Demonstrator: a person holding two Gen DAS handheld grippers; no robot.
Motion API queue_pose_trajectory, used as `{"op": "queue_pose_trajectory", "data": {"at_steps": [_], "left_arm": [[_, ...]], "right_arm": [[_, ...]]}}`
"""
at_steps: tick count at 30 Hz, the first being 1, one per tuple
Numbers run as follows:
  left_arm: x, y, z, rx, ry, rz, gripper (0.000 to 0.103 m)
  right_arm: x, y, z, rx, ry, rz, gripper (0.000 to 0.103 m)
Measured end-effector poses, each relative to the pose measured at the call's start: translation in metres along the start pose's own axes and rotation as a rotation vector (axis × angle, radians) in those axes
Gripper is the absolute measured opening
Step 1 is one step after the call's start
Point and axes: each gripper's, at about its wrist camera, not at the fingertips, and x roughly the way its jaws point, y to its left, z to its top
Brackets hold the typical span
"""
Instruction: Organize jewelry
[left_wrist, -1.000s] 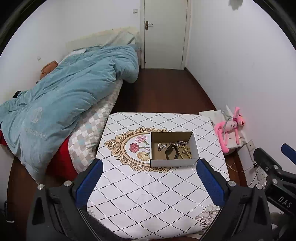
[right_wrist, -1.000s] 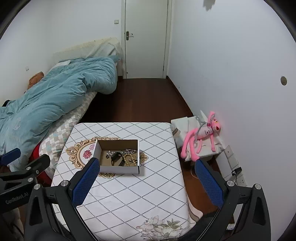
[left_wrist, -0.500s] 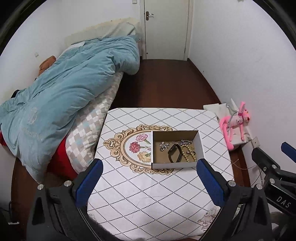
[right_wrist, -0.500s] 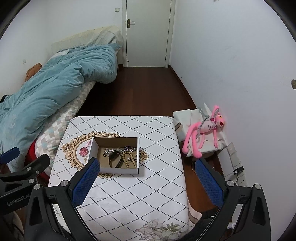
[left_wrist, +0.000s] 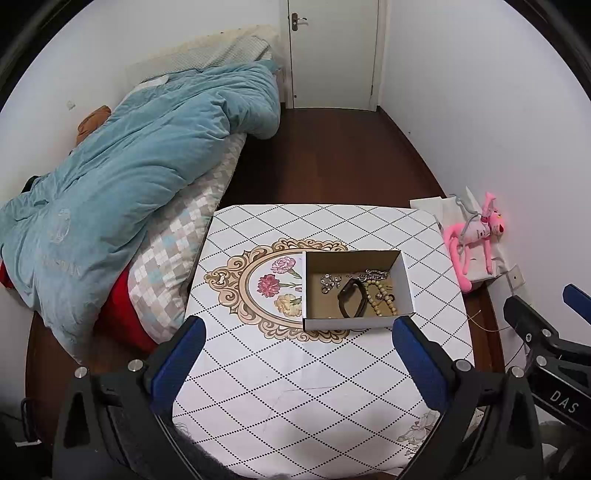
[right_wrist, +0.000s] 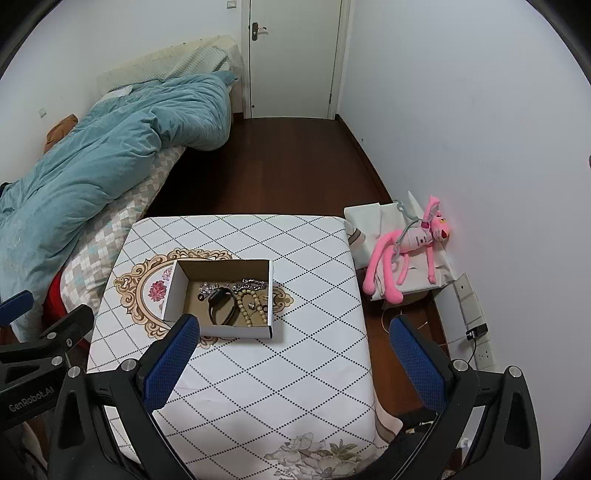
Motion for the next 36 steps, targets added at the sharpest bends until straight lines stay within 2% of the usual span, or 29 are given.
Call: {"op": "queue_pose_trajectory", "data": {"at_steps": [36], "left_arm": [[0.008, -0.002, -0.008, 0.0, 0.013, 0.0, 0.103]], "right_arm": [[0.01, -0.002, -0.006, -0.015, 0.034, 0.009, 0.103]]}}
